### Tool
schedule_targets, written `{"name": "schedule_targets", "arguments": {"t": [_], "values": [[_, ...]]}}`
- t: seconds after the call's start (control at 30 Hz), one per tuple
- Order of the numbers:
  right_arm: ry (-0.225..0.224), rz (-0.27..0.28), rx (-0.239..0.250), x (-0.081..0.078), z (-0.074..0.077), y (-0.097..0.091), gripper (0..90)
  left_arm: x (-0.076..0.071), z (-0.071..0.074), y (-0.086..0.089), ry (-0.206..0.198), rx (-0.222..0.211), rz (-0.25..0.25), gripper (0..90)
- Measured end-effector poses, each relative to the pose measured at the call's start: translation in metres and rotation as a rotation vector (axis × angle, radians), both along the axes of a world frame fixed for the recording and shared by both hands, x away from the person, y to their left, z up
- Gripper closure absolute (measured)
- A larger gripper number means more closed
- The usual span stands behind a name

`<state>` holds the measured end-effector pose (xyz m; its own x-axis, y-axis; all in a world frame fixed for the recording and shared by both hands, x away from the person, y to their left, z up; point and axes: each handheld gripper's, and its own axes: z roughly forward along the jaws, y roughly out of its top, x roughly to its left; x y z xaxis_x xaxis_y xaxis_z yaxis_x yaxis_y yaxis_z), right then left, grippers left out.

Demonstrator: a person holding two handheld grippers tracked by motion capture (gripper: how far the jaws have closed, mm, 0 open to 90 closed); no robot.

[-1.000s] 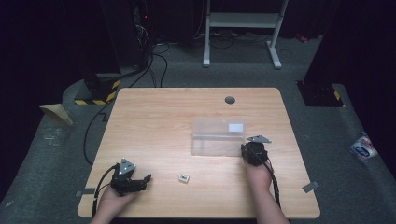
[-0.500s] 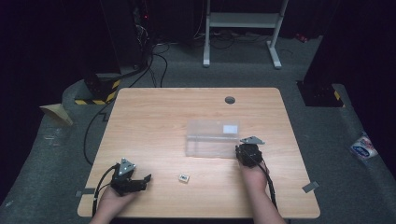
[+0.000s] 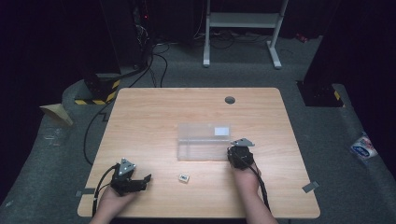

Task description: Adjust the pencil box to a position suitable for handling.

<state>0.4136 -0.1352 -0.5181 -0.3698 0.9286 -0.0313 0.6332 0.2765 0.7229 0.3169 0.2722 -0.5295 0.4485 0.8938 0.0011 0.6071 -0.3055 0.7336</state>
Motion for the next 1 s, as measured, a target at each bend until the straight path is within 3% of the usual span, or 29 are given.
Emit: {"name": "schedule_targets", "arguments": {"t": [0.47, 1.0], "values": [[-0.001, 0.023, 0.007, -0.009, -0.002, 0.024, 76.3, 0.0, 0.0, 0.0, -0.002, -0.001, -0.006, 14.8], [-0.005, 0.023, 0.0, -0.012, -0.002, 0.025, 74.1, 0.0, 0.0, 0.0, -0.002, 0.0, -0.007, 14.8]]}}
